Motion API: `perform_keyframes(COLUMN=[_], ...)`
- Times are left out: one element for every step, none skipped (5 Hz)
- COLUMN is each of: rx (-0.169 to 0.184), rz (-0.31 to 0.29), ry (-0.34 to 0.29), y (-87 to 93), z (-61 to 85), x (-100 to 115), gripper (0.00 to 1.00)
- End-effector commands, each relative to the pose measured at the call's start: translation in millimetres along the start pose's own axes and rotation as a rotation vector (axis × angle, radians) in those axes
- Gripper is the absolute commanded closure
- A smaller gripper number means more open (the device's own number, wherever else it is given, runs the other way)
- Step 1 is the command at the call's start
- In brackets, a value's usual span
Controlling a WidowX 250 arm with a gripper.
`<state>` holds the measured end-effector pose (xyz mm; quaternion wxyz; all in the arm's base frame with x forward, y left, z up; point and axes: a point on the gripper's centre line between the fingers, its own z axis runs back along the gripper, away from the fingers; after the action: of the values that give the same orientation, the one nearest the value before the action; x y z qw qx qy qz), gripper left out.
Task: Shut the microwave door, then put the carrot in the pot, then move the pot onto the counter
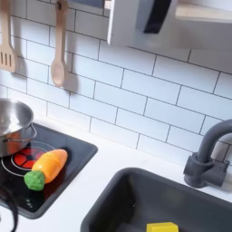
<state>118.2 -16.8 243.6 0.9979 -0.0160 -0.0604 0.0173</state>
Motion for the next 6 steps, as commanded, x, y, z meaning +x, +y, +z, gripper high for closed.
perform_keyframes(rx=[0.0,-0.004,0.007,0.018,0.02,0.028], rz=[-0.002,0.012,0.028,0.069,0.098,0.129], ry=[0.0,0.005,0.0,-0.001,-0.011,-0.017], y=[-0.2,-0.2,-0.1,3.7,9.6,16.4], z=[0.0,-4.0,-5.6,-5.4,-2.9,-1.6], x=[0,8,18,29,42,50], gripper=[0.0,0.0,0.0,0.0,0.0,0.0])
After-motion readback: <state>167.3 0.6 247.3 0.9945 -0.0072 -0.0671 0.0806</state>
